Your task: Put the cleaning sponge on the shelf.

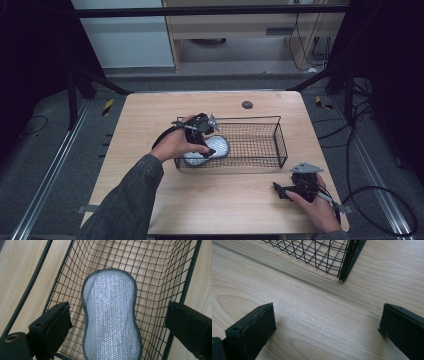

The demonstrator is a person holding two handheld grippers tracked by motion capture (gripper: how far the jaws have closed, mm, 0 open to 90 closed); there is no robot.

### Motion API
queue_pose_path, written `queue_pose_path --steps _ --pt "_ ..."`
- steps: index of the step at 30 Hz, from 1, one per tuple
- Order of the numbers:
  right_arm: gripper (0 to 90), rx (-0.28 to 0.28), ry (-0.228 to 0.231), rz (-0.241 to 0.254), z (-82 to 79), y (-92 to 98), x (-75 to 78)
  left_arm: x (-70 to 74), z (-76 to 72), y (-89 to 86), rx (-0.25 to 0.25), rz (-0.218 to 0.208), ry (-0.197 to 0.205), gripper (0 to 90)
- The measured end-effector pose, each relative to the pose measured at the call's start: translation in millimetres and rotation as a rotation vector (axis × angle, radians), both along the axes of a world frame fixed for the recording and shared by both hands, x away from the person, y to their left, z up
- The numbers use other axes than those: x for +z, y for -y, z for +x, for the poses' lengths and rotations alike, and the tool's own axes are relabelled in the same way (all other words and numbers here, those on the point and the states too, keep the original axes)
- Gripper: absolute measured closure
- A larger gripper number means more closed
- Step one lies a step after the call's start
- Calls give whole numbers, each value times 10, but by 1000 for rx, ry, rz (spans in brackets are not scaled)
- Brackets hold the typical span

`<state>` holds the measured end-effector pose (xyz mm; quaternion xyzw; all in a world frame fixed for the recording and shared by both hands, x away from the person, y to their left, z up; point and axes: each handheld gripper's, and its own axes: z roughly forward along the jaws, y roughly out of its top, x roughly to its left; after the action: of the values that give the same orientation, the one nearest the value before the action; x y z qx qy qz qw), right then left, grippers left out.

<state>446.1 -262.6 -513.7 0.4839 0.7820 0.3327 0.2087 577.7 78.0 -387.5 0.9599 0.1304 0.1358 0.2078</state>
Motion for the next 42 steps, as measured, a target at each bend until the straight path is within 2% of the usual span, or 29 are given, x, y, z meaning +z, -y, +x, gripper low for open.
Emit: queue_pose_path --steps 4,5,12,16,22,29,32,34,35,42 --pt "4 1 2 0 1 1 0 42 -21 -12 10 -15 18 56" --pt "4 1 2 0 1 1 0 63 -28 -16 10 -16 34 56" --pt "4 -1 0 2 -1 -1 0 161 -140 -33 21 -70 76 52" --pt "4 -1 -1 2 -2 -1 0 148 -230 -39 8 -91 72 45" --pt "4 -1 -1 1 -2 -1 0 171 -385 -50 7 -132 91 45" --pt "5 -3 -1 2 -5 -4 0 174 -514 -68 28 -172 110 42" --pt "5 -3 -1 2 -5 -4 0 161 -559 -75 32 -173 118 42" --pt "5 -3 0 0 -6 -3 0 161 -602 -95 47 -198 128 40" --pt "5 -3 0 0 -6 -3 0 161 -602 -95 47 -198 128 38" --pt "5 -4 1 1 -14 -7 0 174 -706 -219 76 -239 142 36"
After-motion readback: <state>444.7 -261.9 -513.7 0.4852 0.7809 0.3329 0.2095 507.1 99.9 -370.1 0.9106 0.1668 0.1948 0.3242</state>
